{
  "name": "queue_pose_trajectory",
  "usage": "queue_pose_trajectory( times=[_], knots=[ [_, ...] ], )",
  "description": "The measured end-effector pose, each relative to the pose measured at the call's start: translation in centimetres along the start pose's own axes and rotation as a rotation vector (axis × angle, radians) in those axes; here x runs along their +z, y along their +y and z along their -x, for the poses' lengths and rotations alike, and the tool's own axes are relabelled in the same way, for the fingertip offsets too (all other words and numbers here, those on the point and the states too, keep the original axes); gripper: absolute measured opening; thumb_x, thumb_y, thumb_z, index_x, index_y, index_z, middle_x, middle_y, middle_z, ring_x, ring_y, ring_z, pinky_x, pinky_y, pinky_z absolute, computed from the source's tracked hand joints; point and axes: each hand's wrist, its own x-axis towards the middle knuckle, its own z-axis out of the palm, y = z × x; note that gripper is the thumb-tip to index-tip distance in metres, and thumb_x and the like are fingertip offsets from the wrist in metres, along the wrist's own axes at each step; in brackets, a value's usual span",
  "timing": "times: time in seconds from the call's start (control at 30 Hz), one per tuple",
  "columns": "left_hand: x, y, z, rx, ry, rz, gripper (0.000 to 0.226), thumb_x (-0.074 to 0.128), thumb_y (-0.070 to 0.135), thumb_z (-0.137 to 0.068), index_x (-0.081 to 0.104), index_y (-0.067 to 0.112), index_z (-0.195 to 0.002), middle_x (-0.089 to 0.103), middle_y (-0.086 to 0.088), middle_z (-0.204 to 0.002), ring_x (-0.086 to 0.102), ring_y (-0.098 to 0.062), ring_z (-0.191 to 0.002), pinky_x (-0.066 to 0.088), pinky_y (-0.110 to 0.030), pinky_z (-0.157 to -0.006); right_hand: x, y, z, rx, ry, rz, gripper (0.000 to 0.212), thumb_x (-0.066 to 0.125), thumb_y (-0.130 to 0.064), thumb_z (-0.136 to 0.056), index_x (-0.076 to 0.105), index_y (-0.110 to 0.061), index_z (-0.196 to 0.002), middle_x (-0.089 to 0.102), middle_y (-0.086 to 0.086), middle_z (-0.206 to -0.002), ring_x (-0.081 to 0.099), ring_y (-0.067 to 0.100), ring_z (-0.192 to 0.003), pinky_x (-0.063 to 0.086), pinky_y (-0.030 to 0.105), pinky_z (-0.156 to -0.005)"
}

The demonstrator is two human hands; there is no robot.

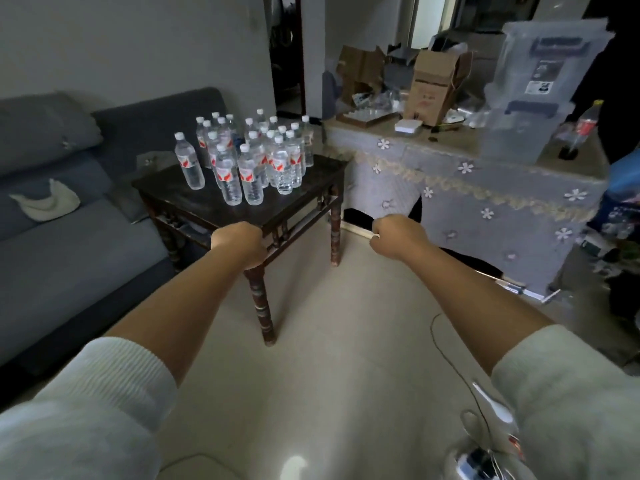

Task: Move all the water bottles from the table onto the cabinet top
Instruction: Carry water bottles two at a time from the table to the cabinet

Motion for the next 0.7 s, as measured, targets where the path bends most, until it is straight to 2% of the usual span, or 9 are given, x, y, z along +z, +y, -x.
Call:
queue_pose_trajectory(
  times=[0.1, 0.2, 0.27, 0.37, 0.53, 0.7],
  knots=[
    [1.8, -1.7, -5.5, -0.058, -0.036, 0.020, 0.036, 0.047, 0.025, -0.089, 0.060, 0.014, -0.121, 0.060, -0.008, -0.125, 0.057, -0.029, -0.117, 0.049, -0.037, -0.088, 1.9, -0.9, -6.9, -0.044, -0.074, 0.006, 0.042, 0.052, -0.015, -0.089, 0.051, -0.005, -0.130, 0.056, 0.019, -0.125, 0.055, 0.036, -0.113, 0.048, 0.037, -0.092],
    [3.0, -4.0, -11.0, -0.086, -0.080, 0.014, 0.039, 0.046, 0.025, -0.089, 0.057, 0.017, -0.126, 0.058, -0.006, -0.130, 0.054, -0.028, -0.121, 0.048, -0.038, -0.092, 3.8, -1.8, -13.3, -0.093, -0.131, 0.004, 0.030, 0.050, -0.012, -0.090, 0.061, -0.001, -0.115, 0.063, 0.015, -0.105, 0.059, 0.035, -0.106, 0.050, 0.037, -0.089],
    [3.3, -5.5, -15.0, -0.113, -0.113, -0.007, 0.035, 0.046, 0.024, -0.091, 0.058, 0.015, -0.123, 0.058, -0.007, -0.128, 0.054, -0.028, -0.120, 0.048, -0.038, -0.092, 4.4, -2.6, -17.3, -0.104, -0.140, 0.016, 0.027, 0.047, -0.015, -0.091, 0.063, -0.003, -0.109, 0.057, 0.011, -0.093, 0.061, 0.032, -0.100, 0.049, 0.034, -0.083],
    [3.1, -7.6, -21.0, -0.123, -0.132, -0.005, 0.033, 0.045, 0.020, -0.090, 0.059, 0.012, -0.119, 0.058, -0.008, -0.125, 0.055, -0.029, -0.118, 0.048, -0.038, -0.091, 4.5, -4.0, -23.9, -0.112, -0.153, -0.022, 0.029, 0.041, -0.016, -0.093, 0.061, -0.004, -0.110, 0.061, 0.017, -0.105, 0.059, 0.034, -0.103, 0.048, 0.037, -0.086],
    [3.3, -9.6, -30.4, -0.142, -0.113, 0.103, 0.035, 0.042, 0.025, -0.092, 0.056, 0.012, -0.122, 0.056, -0.009, -0.126, 0.053, -0.029, -0.119, 0.048, -0.038, -0.091, 4.9, -6.4, -33.3, -0.129, -0.172, -0.147, 0.028, 0.045, -0.014, -0.092, 0.063, -0.002, -0.109, 0.063, 0.021, -0.113, 0.058, 0.035, -0.105, 0.048, 0.035, -0.086],
    [4.6, -9.3, -37.6, -0.164, -0.042, 0.366, 0.034, 0.044, 0.022, -0.091, 0.057, 0.011, -0.120, 0.059, -0.013, -0.125, 0.056, -0.032, -0.116, 0.047, -0.039, -0.092, 6.5, -7.6, -41.6, -0.116, -0.173, -0.274, 0.027, 0.047, -0.014, -0.091, 0.064, 0.000, -0.106, 0.065, 0.020, -0.110, 0.060, 0.034, -0.103, 0.049, 0.037, -0.087]
  ],
)
